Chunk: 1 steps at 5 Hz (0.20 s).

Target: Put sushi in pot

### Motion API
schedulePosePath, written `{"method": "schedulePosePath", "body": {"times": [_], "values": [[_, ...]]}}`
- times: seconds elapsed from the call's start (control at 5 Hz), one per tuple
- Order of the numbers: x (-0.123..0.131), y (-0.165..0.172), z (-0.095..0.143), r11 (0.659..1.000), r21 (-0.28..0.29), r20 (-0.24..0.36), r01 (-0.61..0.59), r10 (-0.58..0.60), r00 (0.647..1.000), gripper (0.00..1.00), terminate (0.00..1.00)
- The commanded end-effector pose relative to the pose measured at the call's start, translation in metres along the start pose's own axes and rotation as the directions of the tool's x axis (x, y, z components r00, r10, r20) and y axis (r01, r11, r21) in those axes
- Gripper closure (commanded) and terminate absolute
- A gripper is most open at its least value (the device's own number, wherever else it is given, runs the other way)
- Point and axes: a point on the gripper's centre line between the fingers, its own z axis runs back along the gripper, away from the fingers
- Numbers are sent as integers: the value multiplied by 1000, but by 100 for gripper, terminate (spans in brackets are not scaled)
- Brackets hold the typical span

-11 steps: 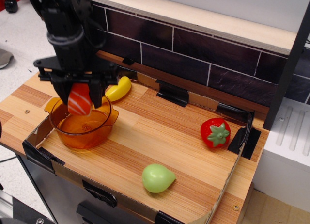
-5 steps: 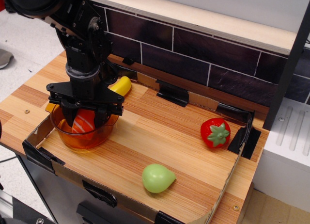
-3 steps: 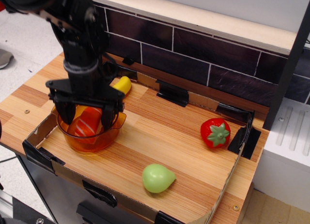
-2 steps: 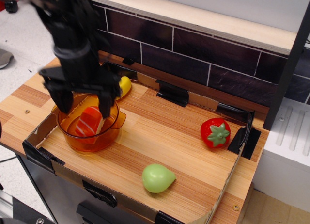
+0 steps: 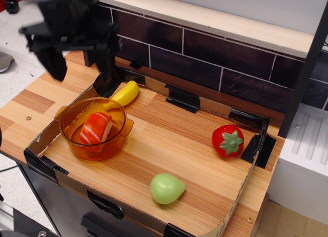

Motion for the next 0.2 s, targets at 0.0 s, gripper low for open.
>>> {"method": "schedulePosePath", "body": {"times": [0.0], "values": [[3,2,15,1000,-3,37,5,-5,999,0,100]]}}
